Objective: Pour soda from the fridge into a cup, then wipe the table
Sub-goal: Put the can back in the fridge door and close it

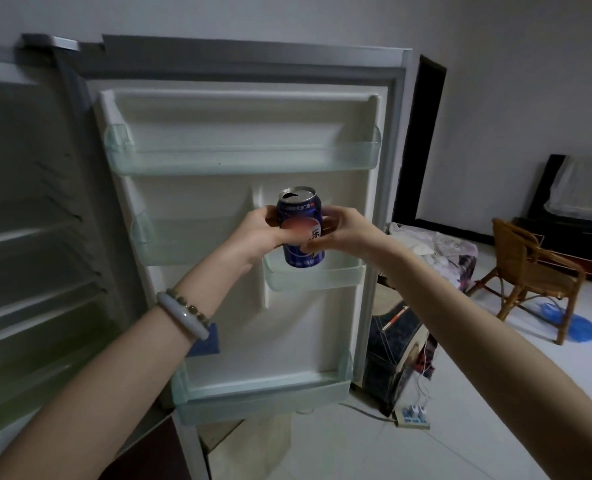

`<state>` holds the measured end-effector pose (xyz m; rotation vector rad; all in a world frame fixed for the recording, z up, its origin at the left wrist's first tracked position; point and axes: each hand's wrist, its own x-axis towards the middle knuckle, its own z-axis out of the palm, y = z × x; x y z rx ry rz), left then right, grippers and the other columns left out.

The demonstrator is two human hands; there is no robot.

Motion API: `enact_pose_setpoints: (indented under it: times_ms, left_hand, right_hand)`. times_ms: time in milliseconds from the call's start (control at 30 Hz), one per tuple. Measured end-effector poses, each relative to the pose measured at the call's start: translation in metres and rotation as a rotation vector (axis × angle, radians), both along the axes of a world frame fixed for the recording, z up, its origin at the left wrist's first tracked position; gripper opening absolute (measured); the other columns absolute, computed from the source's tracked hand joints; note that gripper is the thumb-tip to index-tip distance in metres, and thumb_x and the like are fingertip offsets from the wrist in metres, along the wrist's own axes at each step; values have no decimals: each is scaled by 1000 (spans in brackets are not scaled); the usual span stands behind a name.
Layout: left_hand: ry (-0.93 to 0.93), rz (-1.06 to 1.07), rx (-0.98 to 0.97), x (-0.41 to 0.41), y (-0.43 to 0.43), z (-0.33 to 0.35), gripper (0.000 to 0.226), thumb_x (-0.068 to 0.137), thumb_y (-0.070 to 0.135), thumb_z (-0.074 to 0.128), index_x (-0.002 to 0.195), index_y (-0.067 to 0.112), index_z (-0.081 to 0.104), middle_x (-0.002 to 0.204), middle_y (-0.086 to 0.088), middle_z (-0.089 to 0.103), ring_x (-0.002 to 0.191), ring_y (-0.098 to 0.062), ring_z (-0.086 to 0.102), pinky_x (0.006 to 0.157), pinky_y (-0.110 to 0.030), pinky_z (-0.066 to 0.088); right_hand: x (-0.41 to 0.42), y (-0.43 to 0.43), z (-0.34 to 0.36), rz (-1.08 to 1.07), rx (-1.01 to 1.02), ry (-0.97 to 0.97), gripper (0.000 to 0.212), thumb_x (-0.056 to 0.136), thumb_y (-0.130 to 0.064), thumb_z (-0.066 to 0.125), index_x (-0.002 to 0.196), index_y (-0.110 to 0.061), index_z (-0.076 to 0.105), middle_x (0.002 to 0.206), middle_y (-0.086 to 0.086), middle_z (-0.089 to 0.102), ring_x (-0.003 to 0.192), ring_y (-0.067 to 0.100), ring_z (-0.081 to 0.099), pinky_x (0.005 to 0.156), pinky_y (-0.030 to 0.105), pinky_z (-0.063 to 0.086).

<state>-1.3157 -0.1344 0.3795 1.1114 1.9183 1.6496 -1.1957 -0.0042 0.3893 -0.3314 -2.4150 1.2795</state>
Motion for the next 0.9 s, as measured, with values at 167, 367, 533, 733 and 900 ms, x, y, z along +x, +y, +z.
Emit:
enact_pose_setpoints:
  times_ms: [167,367,533,733,900]
  left_hand:
    - [-22,108,46,0,21,-4,60,69,6,81,121,4,52,110,-1,60,100,-17,59,81,-24,47]
    - [42,234,-9,-9,38,-36,60,71,19,81,122,10,49,122,-6,59,110,-23,57,97,-41,46]
    - [100,264,-87,-14,41,-51,56,72,24,80,118,9,52,118,-8,63,106,-24,59,95,-41,47]
    - [204,305,-145,-13,46,-51,58,74,27,77,121,8,51,122,-8,60,109,-25,57,86,-30,44]
    - [204,314,-180,-10,48,-50,61,76,28,76,125,8,45,125,-9,57,110,-26,56,81,-27,39]
  right_hand:
    - [-27,24,-10,-8,-46,16,55,67,1,78,116,-14,59,106,7,68,101,21,63,87,31,51]
    - [-47,36,-35,-23,-94,-39,60,64,3,78,120,-9,59,107,8,68,101,21,64,91,33,51]
    - [-54,40,-50,-2,-111,-105,59,62,4,80,117,-6,60,105,12,69,97,23,66,90,32,52]
    - [-55,43,-52,7,-119,-147,55,63,7,79,113,-4,62,103,14,69,92,22,65,79,27,53]
    - [-54,42,-52,-7,-116,-167,54,64,8,78,114,-6,62,102,12,68,89,20,65,75,23,52]
